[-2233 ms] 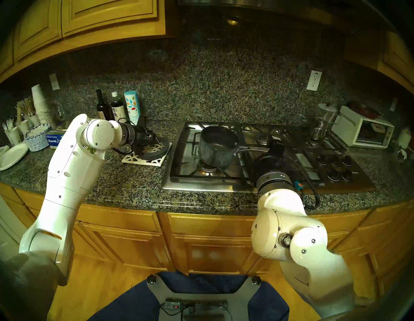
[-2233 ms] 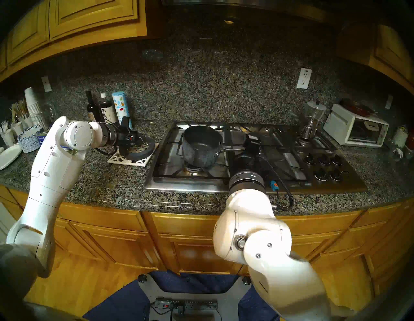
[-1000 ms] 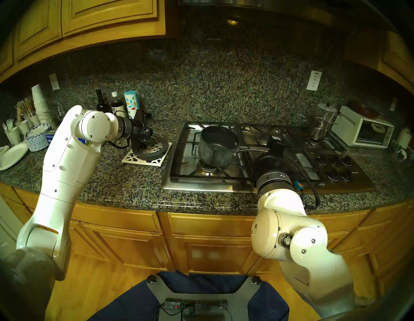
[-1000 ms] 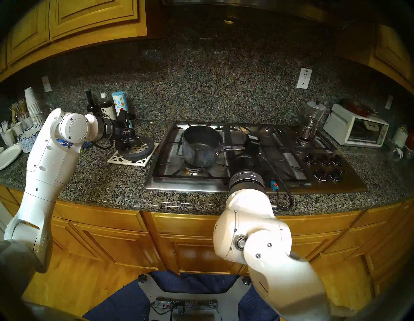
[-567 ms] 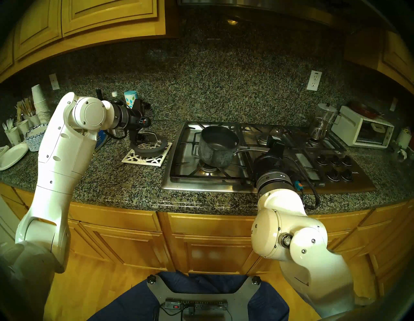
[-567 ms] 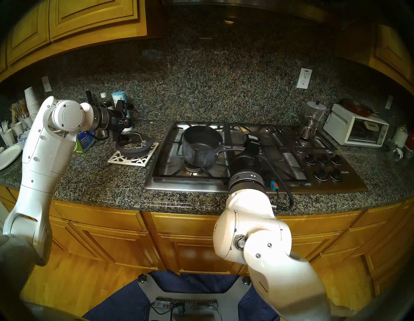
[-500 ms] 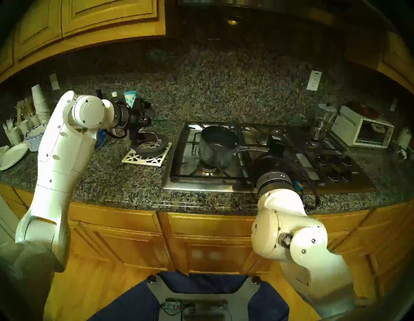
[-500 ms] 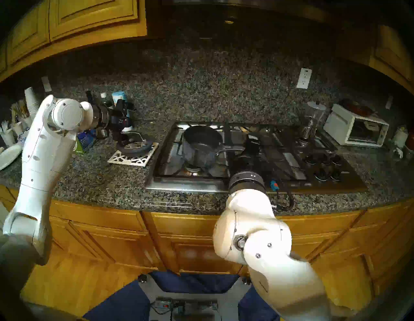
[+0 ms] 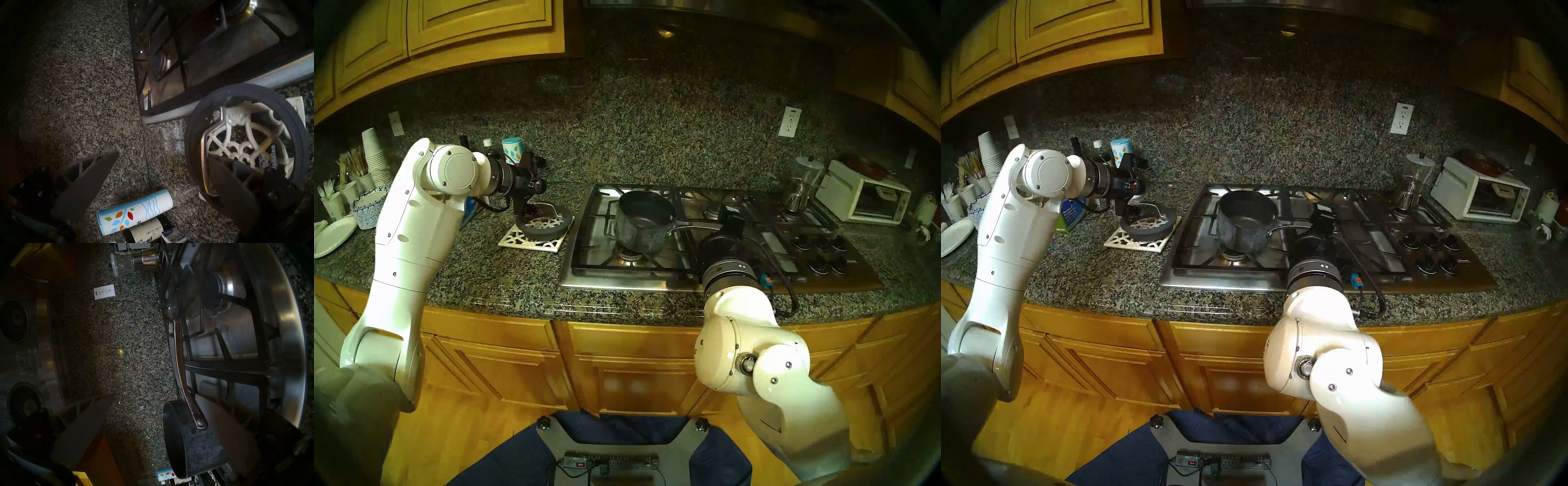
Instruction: Pick up the pot, put it on the stove, take off the pot lid
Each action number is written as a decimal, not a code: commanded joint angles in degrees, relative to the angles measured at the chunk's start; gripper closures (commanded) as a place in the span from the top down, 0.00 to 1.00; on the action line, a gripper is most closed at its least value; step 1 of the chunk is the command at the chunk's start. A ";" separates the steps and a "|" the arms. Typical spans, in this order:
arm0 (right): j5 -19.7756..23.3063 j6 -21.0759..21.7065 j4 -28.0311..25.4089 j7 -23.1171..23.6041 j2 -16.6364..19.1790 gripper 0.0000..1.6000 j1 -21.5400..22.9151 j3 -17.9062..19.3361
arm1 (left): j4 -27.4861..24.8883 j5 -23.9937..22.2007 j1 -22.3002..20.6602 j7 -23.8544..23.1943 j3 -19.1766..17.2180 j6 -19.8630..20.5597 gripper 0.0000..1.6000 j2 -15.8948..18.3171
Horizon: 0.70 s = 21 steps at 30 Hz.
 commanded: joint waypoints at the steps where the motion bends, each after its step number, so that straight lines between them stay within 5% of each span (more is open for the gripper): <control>1: -1.01 0.07 -1.55 0.80 0.03 1.00 0.99 0.20 | -1.38 0.75 -0.56 2.74 -1.38 -0.40 1.00 0.31; 21: -1.00 0.07 -1.55 0.78 0.03 1.00 0.99 0.20 | -2.44 1.28 2.66 4.33 -2.63 -2.08 1.00 0.64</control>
